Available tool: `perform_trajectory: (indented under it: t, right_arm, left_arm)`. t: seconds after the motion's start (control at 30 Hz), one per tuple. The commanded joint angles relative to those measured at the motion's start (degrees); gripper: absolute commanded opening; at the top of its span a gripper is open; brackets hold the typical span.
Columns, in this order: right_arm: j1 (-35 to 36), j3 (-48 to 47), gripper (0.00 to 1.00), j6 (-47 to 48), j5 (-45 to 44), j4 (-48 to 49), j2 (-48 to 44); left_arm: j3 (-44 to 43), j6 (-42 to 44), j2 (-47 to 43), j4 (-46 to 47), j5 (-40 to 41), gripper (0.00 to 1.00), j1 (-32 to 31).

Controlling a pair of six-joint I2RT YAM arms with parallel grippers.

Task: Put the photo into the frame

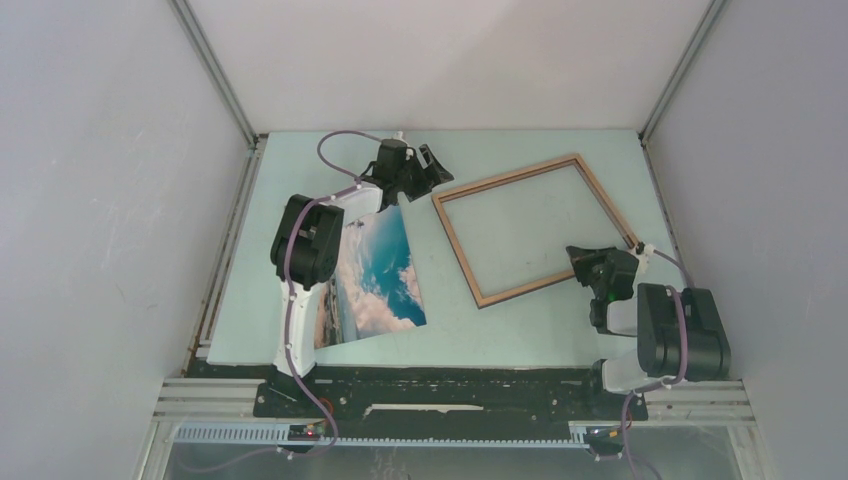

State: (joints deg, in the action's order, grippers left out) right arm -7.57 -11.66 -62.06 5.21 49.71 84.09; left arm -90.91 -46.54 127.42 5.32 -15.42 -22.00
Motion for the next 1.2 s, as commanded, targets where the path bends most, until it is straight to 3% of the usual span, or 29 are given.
perform_trajectory:
  t: [0.0,0.27,0.33,0.43,0.77,1.0,1.17]
  right_arm:
    - [-0.7,-2.0,0.00,0.3,-1.0,3.9,1.1]
    - [-0.9,-3.2,0.00,-0.1,0.1,4.1,2.5]
    - [-0.9,-3.8,0.09,0.1,0.1,1.2,1.6]
    - [-0.7,-4.2,0.32,1.0,-0.4,-2.8,-0.4]
    - [0.4,-7.8,0.56,3.0,-2.0,-13.9,-2.4]
    - [1.2,-13.6,0.68,4.8,-5.1,-31.9,-8.2]
    - [0.7,-18.3,0.96,5.7,-6.3,-45.1,-11.3]
  left_arm:
    - [-3.5,-0.2,-0.4,0.7,-0.7,0.85,0.0]
    - [-3.3,0.0,-0.7,0.6,-0.7,0.85,0.0]
    - [-3.3,0.1,-0.7,0.7,-0.8,0.85,0.0]
    - [-3.2,0.3,-1.0,0.7,-0.7,0.85,0.0]
    - [-1.8,2.1,-3.1,0.6,0.4,0.85,0.0]
    - [-0.6,4.2,-5.4,0.0,2.1,0.85,0.1]
    - [-0.3,4.6,-6.3,0.0,2.1,0.85,0.1]
